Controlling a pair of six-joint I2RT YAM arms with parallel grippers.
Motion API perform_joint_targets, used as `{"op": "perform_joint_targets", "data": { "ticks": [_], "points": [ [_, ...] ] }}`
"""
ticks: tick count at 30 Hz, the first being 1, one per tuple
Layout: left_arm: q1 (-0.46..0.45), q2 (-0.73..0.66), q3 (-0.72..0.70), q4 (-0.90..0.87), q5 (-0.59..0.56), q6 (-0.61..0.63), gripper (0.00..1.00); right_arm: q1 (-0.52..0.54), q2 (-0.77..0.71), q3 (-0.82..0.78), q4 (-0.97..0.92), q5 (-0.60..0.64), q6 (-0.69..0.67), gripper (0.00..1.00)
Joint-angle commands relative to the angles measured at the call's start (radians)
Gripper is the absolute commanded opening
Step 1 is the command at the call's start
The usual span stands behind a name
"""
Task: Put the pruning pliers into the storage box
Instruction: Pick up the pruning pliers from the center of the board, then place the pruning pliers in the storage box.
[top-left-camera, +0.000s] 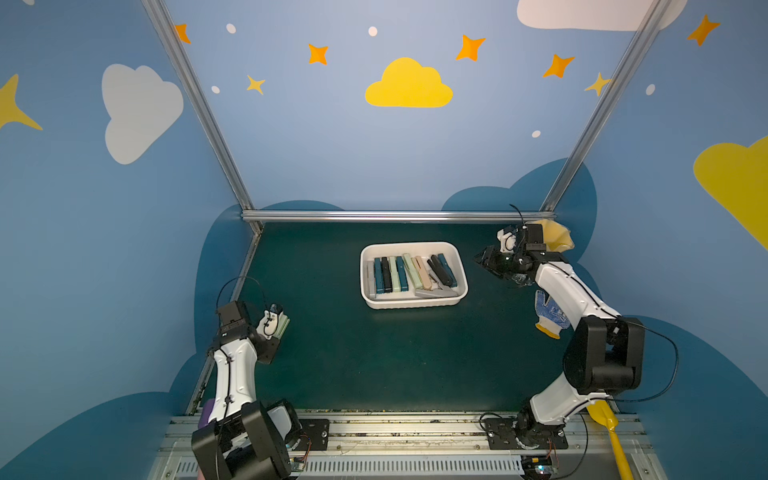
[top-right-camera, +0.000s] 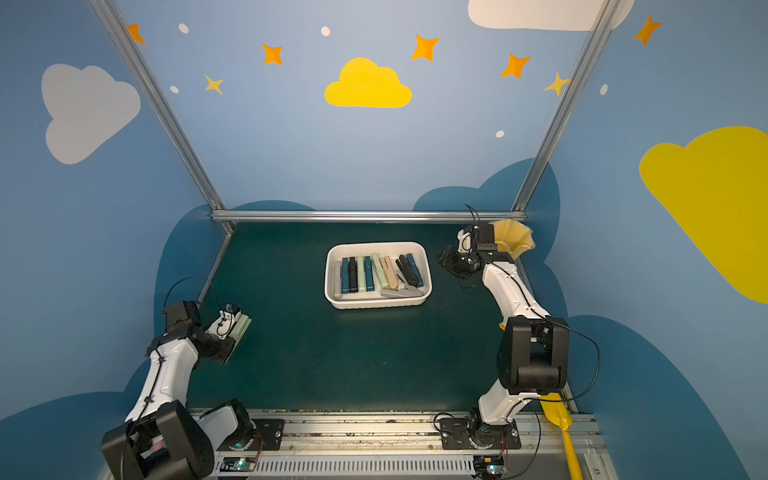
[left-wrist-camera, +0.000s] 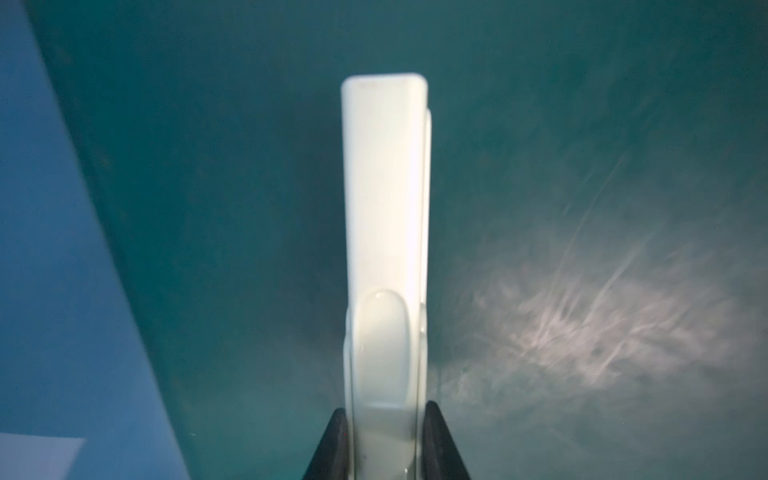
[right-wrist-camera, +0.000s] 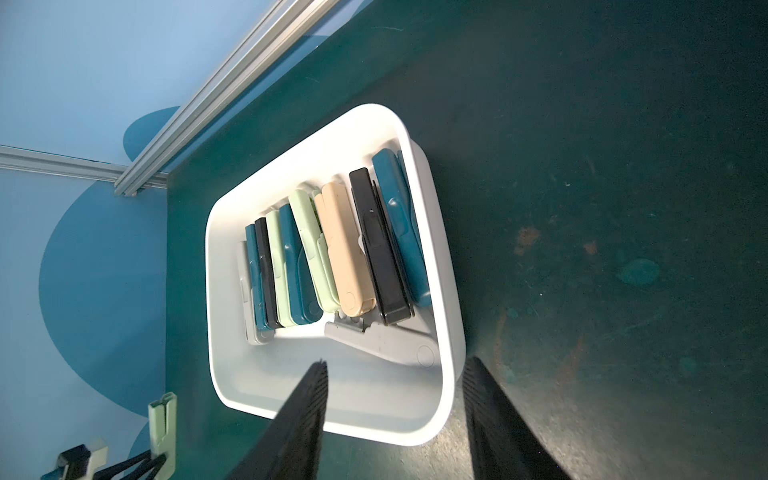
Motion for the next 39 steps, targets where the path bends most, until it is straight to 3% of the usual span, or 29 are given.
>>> {"op": "perform_joint_targets", "data": {
  "ticks": [1,5,10,13,17,19,23,30,33,39],
  "points": [
    [-0.083,0.056,0.175,-0.036,0.029,-0.148,0.14,-0.003,-0.032,0.01,-0.014,0.018,-0.019,0.51],
    [-0.265,0.186,0.425,-0.075,-0.018,-0.297,0.2,-0.007,-0.036,0.021,-0.031,0.024,-0.027,0.51],
    [-0.539,0.372,0.712,-0.058,-0.134,-0.495,0.19,-0.011,-0.049,0.043,-0.067,0.035,-0.048,0.5],
    [-0.678,0.501,0.877,-0.073,-0.13,-0.635,0.19,-0.012,-0.059,0.052,-0.083,0.041,-0.05,0.5],
    [-0.833,0.706,1.101,-0.117,-0.02,-0.821,0.19,-0.013,-0.07,0.055,-0.093,0.042,-0.052,0.5],
    [-0.914,0.801,1.196,-0.128,-0.053,-0.892,0.18,-0.015,-0.079,0.046,-0.093,0.052,-0.051,0.5],
    [-1.03,1.025,1.438,-0.195,-0.087,-1.148,0.18,-0.025,-0.09,0.032,-0.093,0.061,-0.046,0.5],
    [-1.146,1.425,2.054,-0.439,-0.189,-1.363,0.18,-0.043,-0.093,0.039,-0.109,0.056,-0.05,0.5],
    [-1.146,1.466,2.083,-0.451,-0.187,-1.455,0.18,-0.045,-0.092,0.032,-0.101,0.048,-0.045,0.49],
    [-1.146,1.433,1.895,-0.274,-0.151,-1.55,0.17,-0.048,-0.091,0.014,-0.078,0.022,-0.035,0.49]
  ]
}}
